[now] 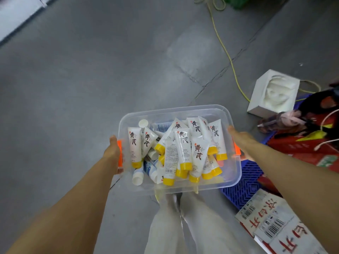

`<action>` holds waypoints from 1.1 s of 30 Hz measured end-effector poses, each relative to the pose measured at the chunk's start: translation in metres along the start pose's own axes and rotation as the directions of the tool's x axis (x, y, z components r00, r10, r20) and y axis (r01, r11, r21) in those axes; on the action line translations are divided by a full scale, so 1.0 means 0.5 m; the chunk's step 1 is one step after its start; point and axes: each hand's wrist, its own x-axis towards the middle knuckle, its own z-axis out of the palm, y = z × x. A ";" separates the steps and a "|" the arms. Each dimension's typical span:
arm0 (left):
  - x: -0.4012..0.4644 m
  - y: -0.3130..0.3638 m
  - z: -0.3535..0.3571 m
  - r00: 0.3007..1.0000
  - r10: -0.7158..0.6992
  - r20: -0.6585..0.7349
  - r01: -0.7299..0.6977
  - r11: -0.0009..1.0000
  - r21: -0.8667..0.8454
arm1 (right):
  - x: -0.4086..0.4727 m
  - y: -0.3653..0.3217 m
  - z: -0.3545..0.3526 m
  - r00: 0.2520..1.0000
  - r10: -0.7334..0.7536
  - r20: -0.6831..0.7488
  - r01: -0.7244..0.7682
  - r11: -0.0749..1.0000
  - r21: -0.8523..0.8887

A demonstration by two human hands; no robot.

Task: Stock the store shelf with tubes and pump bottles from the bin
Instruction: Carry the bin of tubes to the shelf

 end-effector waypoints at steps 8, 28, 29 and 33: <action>-0.083 0.168 -0.039 1.000 0.012 0.011 -0.012 1.000 -0.002 | -0.069 -0.181 -0.064 0.998 -0.042 -0.040 0.043 0.999 0.023; -0.054 0.918 -0.118 0.992 0.114 0.053 -0.115 0.993 0.019 | -0.008 -0.884 -0.046 0.977 -0.186 -0.106 0.188 0.982 0.006; -0.053 0.958 -0.120 0.991 0.121 0.050 -0.122 0.992 0.025 | 0.000 -0.919 -0.050 0.976 -0.192 -0.105 0.194 0.981 0.009; -0.051 1.120 -0.115 0.986 0.163 0.023 -0.164 0.986 0.043 | 0.028 -1.079 -0.078 0.968 -0.226 -0.105 0.226 0.974 -0.012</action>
